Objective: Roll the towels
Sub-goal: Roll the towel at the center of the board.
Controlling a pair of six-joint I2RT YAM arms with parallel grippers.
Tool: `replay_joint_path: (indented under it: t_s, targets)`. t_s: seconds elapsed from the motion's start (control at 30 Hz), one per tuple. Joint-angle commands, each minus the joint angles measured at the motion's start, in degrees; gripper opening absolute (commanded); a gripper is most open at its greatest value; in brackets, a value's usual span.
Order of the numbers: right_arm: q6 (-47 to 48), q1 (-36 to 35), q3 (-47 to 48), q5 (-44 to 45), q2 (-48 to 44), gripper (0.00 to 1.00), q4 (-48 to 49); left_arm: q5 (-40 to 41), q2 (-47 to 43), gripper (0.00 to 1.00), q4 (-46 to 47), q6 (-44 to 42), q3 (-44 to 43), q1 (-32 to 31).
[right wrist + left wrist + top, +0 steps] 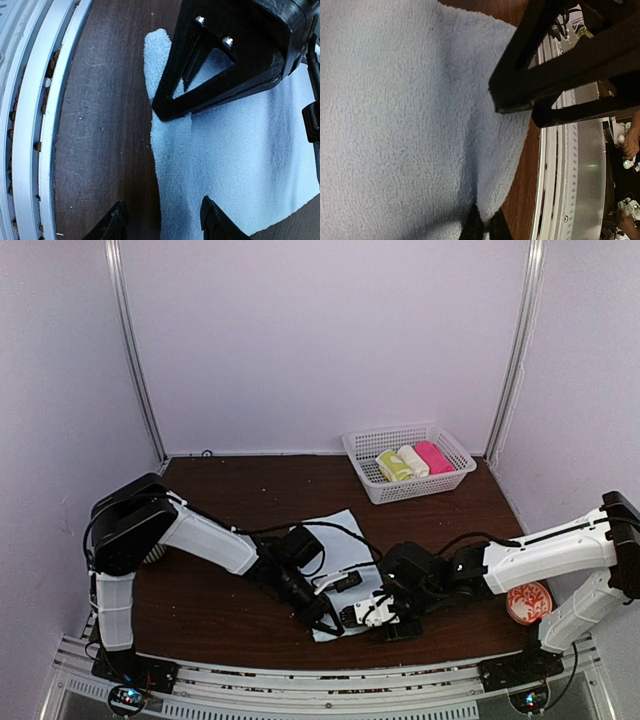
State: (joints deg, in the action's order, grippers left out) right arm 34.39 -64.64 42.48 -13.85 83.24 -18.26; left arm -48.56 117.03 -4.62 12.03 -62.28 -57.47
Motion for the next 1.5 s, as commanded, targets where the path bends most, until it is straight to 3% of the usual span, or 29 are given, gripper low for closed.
replay_joint_path:
  t_s: [0.0,0.27,0.57,0.93,1.27,1.47]
  targets:
    - [0.1,-0.3,-0.1,2.8,0.9,0.46,3.4,-0.2,1.7,0.0,0.3,0.5,-0.6,0.1]
    - [-1.0,0.9,1.1,0.3,3.4,0.25,1.3,-0.3,1.5,0.0,-0.4,-0.3,-1.0,0.2]
    - [-0.1,9.5,5.9,-15.0,6.0,0.05,-9.4,-5.8,1.1,0.0,-2.0,0.7,-0.8,0.5]
    - [7.6,19.3,17.5,-32.8,22.4,0.0,-31.6,-12.7,2.2,0.0,-9.4,1.1,-3.6,2.0]
    - [13.5,26.0,26.4,-39.8,37.0,0.0,-43.8,-13.7,6.3,0.0,-9.9,0.3,-3.2,3.6]
    - [9.4,27.5,30.2,-40.0,42.8,0.0,-45.1,-9.7,3.8,0.0,-9.1,-0.3,-1.5,3.8]
